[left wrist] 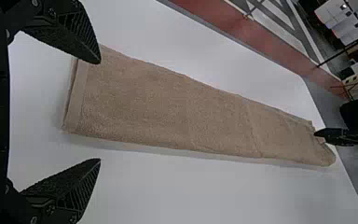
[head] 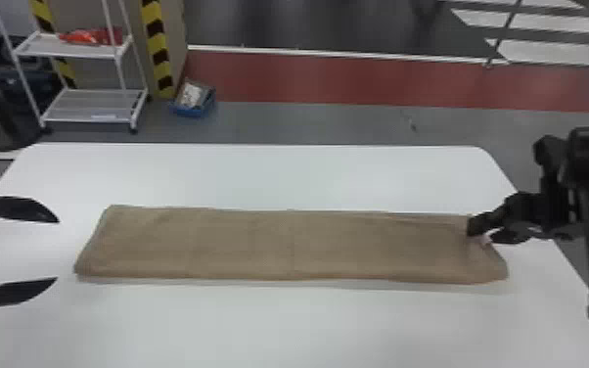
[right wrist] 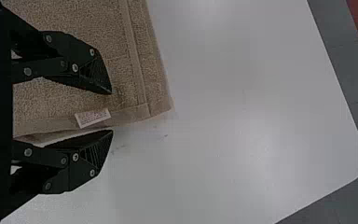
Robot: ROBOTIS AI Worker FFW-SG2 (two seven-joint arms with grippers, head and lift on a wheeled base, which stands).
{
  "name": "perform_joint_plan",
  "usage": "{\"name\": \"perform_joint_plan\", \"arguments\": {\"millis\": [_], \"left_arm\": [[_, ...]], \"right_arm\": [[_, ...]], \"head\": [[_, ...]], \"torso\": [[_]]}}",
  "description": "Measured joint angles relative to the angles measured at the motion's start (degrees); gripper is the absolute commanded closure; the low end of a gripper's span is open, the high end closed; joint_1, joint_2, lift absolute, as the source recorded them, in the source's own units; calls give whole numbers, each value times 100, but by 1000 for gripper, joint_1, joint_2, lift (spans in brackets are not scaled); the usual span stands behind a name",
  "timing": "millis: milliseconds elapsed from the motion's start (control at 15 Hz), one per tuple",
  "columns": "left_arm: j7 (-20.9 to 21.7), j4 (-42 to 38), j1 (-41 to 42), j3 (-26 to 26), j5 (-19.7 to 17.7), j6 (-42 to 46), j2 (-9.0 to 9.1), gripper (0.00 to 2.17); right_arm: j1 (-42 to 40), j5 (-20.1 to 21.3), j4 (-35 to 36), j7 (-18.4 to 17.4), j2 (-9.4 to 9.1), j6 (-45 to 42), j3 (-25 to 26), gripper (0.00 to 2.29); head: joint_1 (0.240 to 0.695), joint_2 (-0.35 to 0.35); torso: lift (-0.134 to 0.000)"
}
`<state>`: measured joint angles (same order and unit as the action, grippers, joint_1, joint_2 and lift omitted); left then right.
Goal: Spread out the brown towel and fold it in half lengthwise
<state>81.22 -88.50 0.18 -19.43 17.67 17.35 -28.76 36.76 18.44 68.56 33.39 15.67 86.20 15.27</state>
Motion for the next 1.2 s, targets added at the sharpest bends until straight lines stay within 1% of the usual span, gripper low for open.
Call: {"name": "perform_joint_plan", "arguments": {"millis": [67,200,467,533,600,733,867,1000,1200], "left_arm": [[-1,5,0,1,0,0,-1,157],[-5,18,-1,1,-7,1,-13,157],[-29,42,-1,1,-9,8,-19,157],[-32,44,-1,1,-9,8,-19,157],[-35,47,-1,1,-9,9,-20,157],[-34,52,-2,0,-9,20,-23,157],[-8,52,-5,-12,-15,101,-24,157],[12,52,-5,-34,-29,149,-29,157],[19,52,12,-93,-48,180,-33,157]], "right_arm": [[28,-14,0,0,-2,11,11,707],[95,-23,-4,0,-3,36,0,920],[152,-4,-112,-76,-28,-38,-52,944],[154,-4,-124,-85,-34,-60,-56,998],[155,-4,-129,-88,-39,-77,-56,1150],[152,-24,-130,-88,-58,-130,8,1153],[55,-240,31,-51,-107,-269,214,1150],[-177,-663,493,115,-122,-506,411,1153],[-468,-1060,987,374,-131,-1139,719,1150]], "head": [[695,-92],[695,-89],[695,-86],[695,-86],[695,-85],[695,-84],[695,-76],[695,-65],[695,-60]], "torso": [[-124],[-124],[-124],[-124],[-124],[-124],[-124],[-124],[-124]]}}
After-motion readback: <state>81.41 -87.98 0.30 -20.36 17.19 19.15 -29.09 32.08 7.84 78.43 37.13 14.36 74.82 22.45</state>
